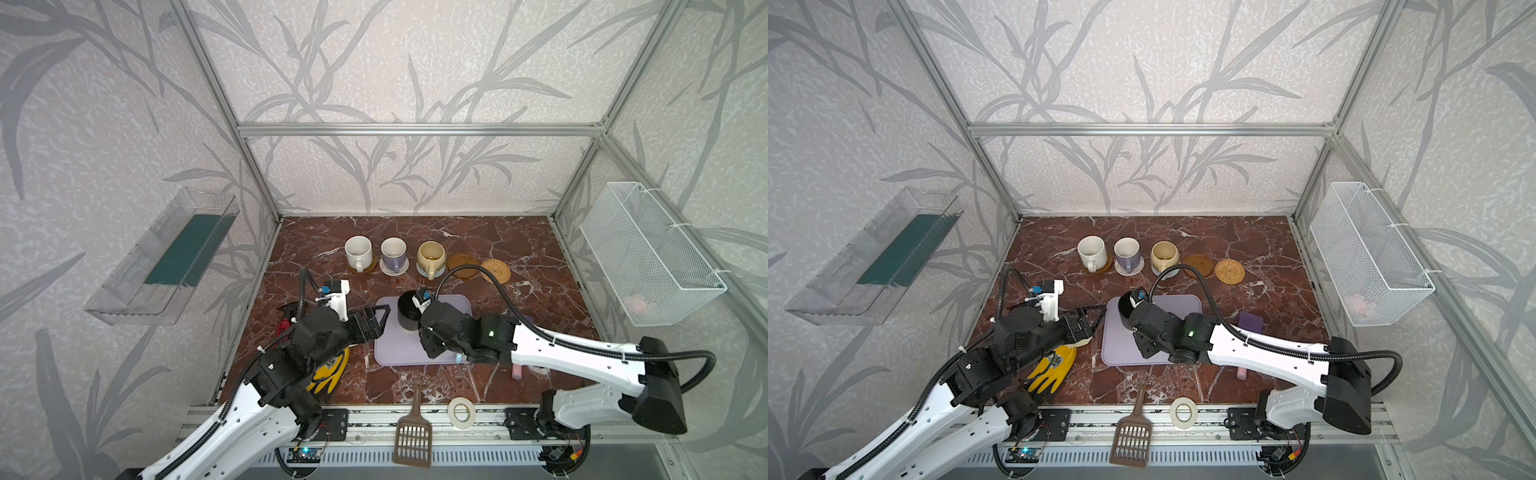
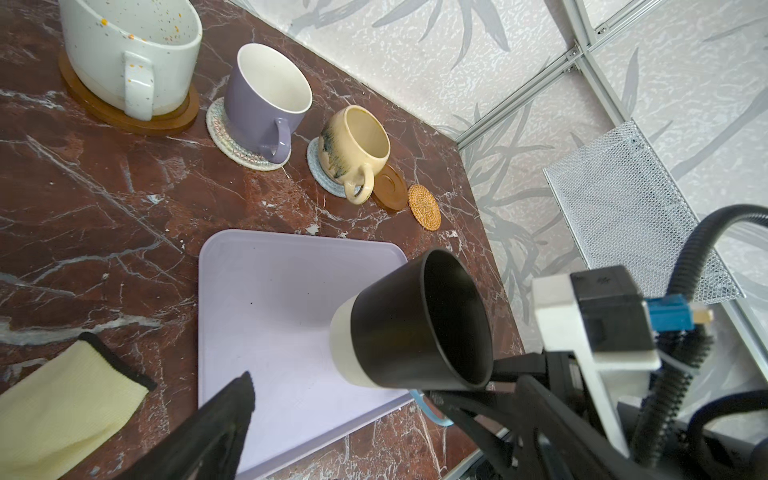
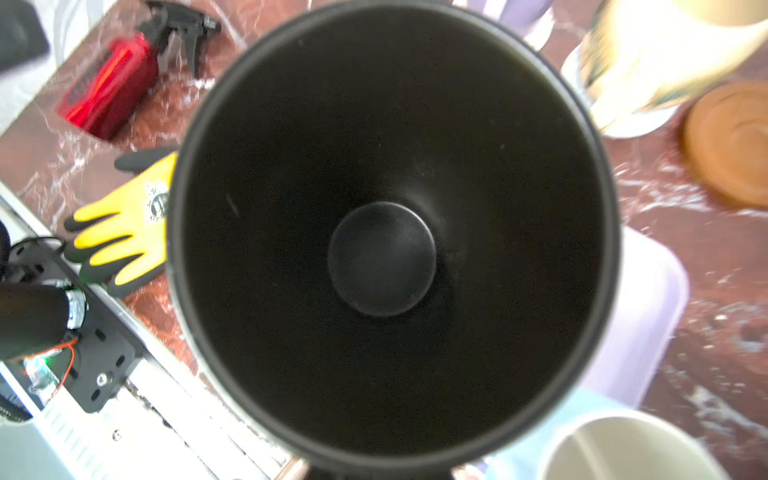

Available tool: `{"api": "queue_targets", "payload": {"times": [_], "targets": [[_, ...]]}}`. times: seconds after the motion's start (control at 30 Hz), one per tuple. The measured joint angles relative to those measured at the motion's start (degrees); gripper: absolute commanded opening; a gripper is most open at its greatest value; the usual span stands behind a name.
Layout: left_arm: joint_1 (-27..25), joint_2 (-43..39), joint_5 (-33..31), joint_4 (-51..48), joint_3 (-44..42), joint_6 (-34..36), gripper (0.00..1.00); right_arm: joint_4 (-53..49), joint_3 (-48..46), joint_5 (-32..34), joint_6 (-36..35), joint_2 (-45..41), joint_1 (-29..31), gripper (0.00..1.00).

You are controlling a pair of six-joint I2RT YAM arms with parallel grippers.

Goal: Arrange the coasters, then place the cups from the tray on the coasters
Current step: 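Lift the black mug out of the tray with the right gripper, then carry the black mug toward the brown wooden coaster with the right gripper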

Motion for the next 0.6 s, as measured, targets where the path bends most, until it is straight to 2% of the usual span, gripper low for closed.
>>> {"api": "queue_targets", "payload": {"times": [0.23,0.4,0.6], "targets": [[0.1,1.4,-0.2,-1.0,5.2,3.3,0.99,-5.5,3.8,-2.7,-4.9,-3.6,-8.1,0.00],[0.2,6.0,0.7,0.7,7.7,4.7,1.00,-8.2,5.4,-3.3,-7.4,-6.4,-15.1,0.00],[0.2,13.1,2.2,2.4,11.6,6.2,0.99,-11.5,7.0,-7.4,-9.2,-8.1,-25.1,0.00]]}}
